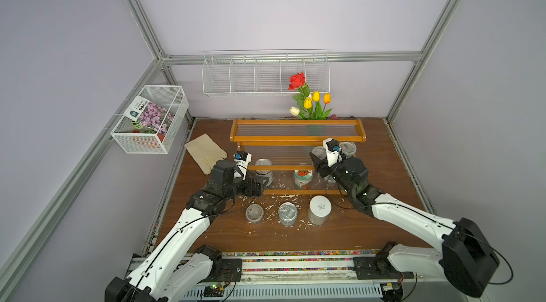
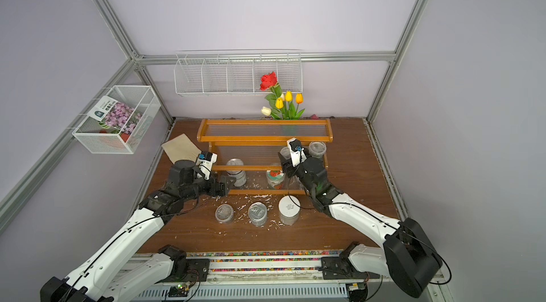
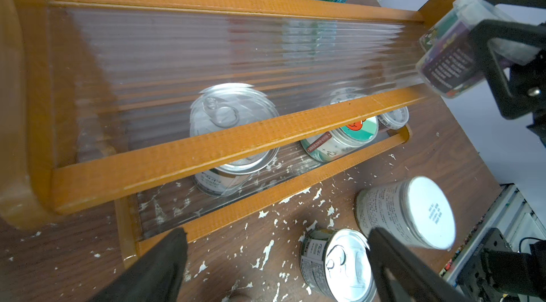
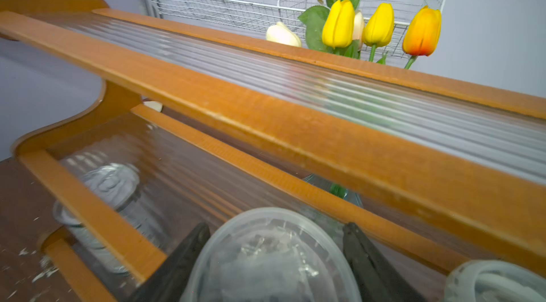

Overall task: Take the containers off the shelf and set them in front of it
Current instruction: 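Pick up a container from the shelf, then place the container at the center of the board.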

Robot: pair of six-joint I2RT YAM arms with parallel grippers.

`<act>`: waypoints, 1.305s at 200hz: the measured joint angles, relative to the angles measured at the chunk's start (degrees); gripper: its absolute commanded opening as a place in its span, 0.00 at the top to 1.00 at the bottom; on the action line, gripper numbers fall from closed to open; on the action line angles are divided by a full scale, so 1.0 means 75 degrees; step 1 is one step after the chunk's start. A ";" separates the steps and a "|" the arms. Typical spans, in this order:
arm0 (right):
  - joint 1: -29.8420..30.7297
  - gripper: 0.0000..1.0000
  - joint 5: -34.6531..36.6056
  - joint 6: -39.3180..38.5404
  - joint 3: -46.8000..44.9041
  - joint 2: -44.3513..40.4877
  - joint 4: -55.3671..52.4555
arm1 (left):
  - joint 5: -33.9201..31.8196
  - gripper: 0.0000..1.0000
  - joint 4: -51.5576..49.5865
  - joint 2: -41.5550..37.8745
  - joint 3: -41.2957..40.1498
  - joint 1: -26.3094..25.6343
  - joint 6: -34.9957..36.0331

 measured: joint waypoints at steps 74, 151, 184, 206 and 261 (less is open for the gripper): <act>0.0868 0.41 -0.0734 0.0105 -0.0493 -0.1851 -0.1909 | 0.0210 0.01 0.0003 0.0000 0.0000 0.0032 0.0149; 0.2946 0.41 0.1845 0.1335 -0.0472 -0.4045 -0.5316 | 0.0670 0.01 0.0291 -0.0309 -0.0256 0.0032 0.0236; 0.3086 0.40 0.3200 0.2317 -0.0778 -0.5088 -0.6554 | 0.0857 0.01 0.0402 -0.0414 -0.0388 0.0032 0.0315; 0.3092 0.41 0.3972 0.3311 -0.1288 -0.5321 -0.7085 | 0.0950 0.01 0.0493 -0.0425 -0.0428 0.0032 0.0326; 0.3092 0.37 0.4849 0.5184 -0.1993 -0.4538 -0.7411 | 0.1023 0.01 0.0694 -0.0423 -0.0679 0.0032 0.0326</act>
